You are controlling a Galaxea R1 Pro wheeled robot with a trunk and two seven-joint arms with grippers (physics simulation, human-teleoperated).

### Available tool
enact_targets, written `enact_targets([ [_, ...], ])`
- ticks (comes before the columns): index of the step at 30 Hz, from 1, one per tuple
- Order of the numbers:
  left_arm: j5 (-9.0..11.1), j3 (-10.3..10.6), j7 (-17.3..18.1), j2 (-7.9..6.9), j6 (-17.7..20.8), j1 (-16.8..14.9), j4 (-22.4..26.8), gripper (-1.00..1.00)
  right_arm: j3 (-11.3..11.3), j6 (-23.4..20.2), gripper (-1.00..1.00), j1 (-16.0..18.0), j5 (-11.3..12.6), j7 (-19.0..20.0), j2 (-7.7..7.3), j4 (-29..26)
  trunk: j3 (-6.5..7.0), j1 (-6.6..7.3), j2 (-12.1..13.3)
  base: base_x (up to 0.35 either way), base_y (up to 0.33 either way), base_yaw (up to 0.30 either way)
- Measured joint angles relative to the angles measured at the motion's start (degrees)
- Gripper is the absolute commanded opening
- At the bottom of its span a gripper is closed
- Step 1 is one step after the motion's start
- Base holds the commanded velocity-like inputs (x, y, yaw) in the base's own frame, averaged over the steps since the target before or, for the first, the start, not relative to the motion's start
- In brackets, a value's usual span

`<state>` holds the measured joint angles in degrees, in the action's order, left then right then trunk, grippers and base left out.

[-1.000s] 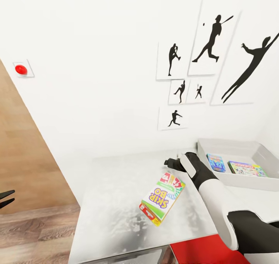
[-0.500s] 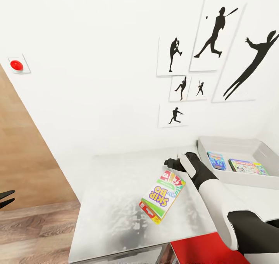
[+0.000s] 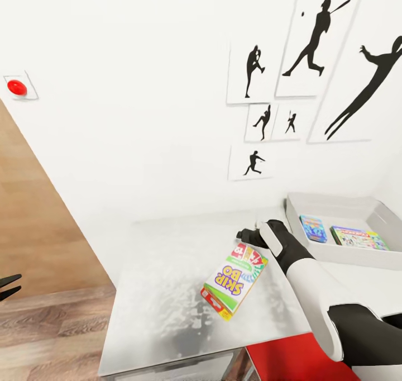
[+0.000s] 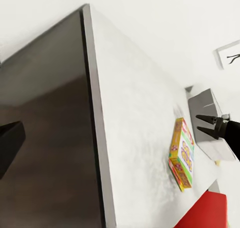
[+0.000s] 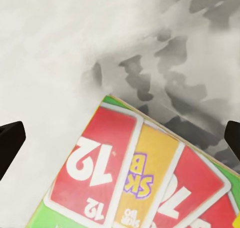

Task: Put all the toys in the child's room - the three board games (two on the bed and one on the table), the two jigsaw puzzles on the table, and the tennis ball on the table - inside the toy box on the table in the child's room.

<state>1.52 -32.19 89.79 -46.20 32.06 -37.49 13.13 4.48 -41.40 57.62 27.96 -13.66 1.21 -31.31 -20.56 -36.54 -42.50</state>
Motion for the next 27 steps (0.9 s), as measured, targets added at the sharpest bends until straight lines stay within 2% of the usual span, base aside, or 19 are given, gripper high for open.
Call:
enact_targets([
  [27,0.0,0.0,0.0,-0.01,0.0,0.0,0.0,1.00,0.0,-0.3,1.00,0.0,0.0,0.2,0.04,-0.1,-2.15,0.00,0.0,0.000,0.000,0.000],
])
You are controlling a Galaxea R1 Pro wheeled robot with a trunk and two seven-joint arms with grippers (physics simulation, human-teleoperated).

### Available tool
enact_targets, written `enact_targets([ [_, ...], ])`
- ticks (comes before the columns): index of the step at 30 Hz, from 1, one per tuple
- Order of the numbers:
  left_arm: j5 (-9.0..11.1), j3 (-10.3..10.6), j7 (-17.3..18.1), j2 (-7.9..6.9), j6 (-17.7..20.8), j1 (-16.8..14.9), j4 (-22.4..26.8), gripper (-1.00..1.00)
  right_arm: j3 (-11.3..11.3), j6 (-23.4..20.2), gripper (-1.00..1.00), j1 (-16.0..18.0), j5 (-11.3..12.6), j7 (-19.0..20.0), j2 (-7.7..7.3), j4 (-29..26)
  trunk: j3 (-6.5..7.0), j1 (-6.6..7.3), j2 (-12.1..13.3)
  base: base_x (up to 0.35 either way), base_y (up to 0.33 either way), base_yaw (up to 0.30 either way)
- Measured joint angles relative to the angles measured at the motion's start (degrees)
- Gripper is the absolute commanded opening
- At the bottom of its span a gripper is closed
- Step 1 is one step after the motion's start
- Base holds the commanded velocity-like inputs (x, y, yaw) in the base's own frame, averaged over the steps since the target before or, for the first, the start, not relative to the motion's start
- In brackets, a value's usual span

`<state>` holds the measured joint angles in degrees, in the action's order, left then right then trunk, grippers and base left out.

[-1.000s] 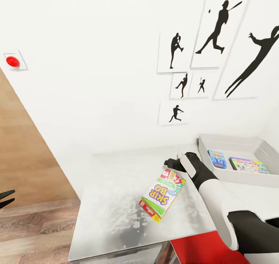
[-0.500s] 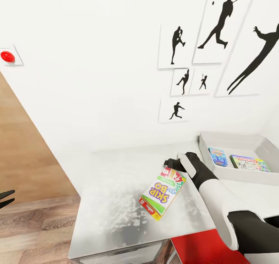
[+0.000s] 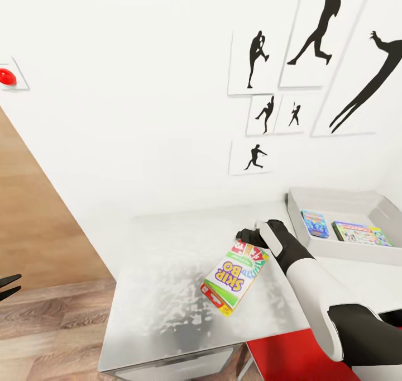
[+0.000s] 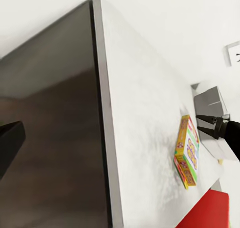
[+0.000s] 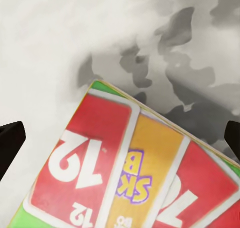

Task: Put all the toys in the child's room - the three board games (two on the bed and one on the table), the two jigsaw puzzles on the table, and the tennis ball on the table - inside the toy box on the table in the child's room.

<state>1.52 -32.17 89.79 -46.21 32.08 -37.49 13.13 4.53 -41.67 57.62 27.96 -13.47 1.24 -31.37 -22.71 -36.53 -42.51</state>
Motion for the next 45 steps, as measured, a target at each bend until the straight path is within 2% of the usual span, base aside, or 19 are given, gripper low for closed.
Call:
enact_targets([
  [45,0.0,0.0,0.0,0.00,0.0,0.0,0.0,1.00,0.0,-2.2,1.00,0.0,0.1,0.3,-0.01,0.0,-0.08,0.00,0.0,0.000,0.022,0.000],
])
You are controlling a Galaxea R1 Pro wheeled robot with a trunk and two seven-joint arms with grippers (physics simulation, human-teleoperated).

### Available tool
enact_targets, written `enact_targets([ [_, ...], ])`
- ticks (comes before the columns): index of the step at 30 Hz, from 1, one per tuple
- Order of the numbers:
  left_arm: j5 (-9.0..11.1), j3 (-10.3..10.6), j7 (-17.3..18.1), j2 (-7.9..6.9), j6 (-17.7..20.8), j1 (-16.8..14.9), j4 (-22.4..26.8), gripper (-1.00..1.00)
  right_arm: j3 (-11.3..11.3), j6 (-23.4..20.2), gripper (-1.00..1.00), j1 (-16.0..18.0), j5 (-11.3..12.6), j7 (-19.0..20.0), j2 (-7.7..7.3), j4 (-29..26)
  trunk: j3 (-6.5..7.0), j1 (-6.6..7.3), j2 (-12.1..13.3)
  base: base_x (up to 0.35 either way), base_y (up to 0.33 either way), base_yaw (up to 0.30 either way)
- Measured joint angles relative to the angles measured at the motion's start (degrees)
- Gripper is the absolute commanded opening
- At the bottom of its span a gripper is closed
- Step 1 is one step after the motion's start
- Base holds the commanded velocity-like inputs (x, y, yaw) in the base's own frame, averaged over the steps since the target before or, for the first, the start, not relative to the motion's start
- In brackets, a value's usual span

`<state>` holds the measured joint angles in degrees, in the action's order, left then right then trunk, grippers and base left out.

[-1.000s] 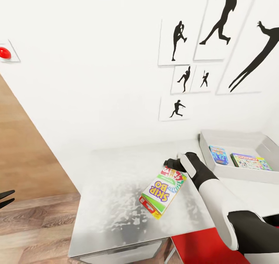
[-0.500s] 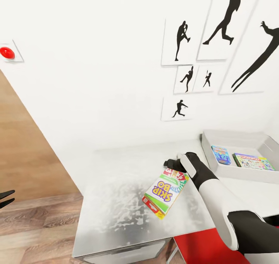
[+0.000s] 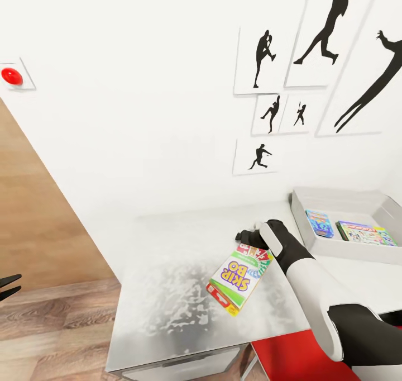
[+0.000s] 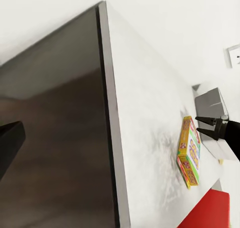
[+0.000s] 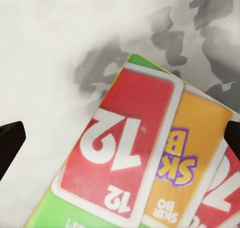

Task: Put all the toys in the child's room - the three board games (two on the bed and one on the table), the two jigsaw puzzles on the table, and the tennis ball on the table - inside the toy box on the table in the child's room.

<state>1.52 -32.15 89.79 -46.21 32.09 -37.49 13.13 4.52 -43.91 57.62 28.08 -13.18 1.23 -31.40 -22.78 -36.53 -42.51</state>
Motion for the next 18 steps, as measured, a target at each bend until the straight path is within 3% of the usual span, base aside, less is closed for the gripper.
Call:
enact_targets([
  [18,0.0,0.0,0.0,0.00,0.0,0.0,0.0,1.00,0.1,0.4,1.00,0.0,-0.1,0.0,-0.28,0.0,0.00,0.00,0.0,0.000,-0.065,0.000],
])
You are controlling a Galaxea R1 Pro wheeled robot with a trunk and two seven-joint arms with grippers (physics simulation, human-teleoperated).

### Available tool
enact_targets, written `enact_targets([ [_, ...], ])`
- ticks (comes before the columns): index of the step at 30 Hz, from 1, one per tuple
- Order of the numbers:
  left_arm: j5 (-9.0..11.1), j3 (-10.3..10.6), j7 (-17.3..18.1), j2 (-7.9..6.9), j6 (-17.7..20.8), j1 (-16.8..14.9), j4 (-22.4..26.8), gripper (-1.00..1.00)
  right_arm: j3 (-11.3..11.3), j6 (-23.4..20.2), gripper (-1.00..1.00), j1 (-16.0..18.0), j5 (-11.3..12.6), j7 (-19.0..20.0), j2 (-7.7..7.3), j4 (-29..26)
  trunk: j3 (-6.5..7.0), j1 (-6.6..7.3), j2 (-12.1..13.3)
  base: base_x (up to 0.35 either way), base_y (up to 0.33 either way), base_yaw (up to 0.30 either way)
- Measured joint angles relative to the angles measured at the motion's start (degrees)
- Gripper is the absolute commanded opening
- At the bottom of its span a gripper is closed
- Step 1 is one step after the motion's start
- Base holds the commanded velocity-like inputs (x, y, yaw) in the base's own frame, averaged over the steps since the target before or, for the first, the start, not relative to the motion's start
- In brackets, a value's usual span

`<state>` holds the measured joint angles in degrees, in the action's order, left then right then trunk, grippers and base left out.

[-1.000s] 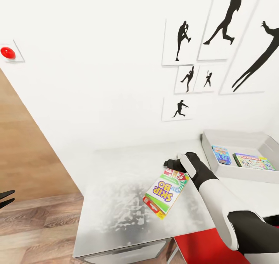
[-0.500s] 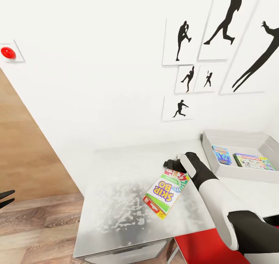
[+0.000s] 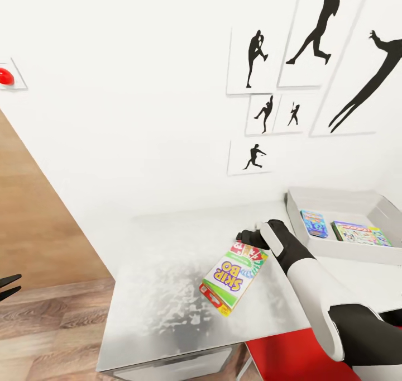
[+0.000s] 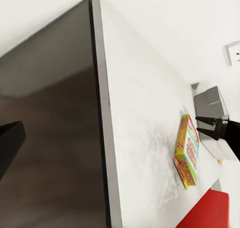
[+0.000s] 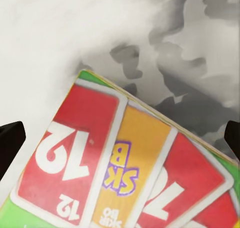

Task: Put all the toys in the child's room - the three board games (two on the bed and one on the table), the two jigsaw puzzles on the table, and the tennis ball on the table - inside the toy box on the table in the child's room.

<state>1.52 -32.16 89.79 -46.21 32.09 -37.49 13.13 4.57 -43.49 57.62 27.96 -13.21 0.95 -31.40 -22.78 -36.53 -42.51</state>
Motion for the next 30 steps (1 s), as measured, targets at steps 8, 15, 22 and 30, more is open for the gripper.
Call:
enact_targets([
  [8,0.0,0.0,0.0,0.01,0.0,0.0,0.0,1.00,0.0,0.0,1.00,0.0,0.0,0.0,0.04,0.0,0.00,0.00,0.0,0.000,-0.005,0.000],
  [15,0.0,0.0,0.0,0.00,0.0,0.0,0.0,1.00,0.0,0.0,1.00,0.0,0.0,0.0,0.05,0.0,-0.11,0.00,0.0,0.000,0.000,0.000],
  [22,0.0,0.0,0.0,-0.03,0.0,0.0,0.0,1.00,0.0,0.0,1.00,0.0,0.0,0.0,0.05,0.0,-0.56,0.00,0.0,0.000,0.000,0.000],
  [30,0.0,0.0,0.0,-0.02,0.0,0.0,0.0,1.00,0.0,0.0,1.00,0.0,0.0,0.0,0.05,0.0,-1.25,0.00,0.0,0.000,0.000,0.000],
])
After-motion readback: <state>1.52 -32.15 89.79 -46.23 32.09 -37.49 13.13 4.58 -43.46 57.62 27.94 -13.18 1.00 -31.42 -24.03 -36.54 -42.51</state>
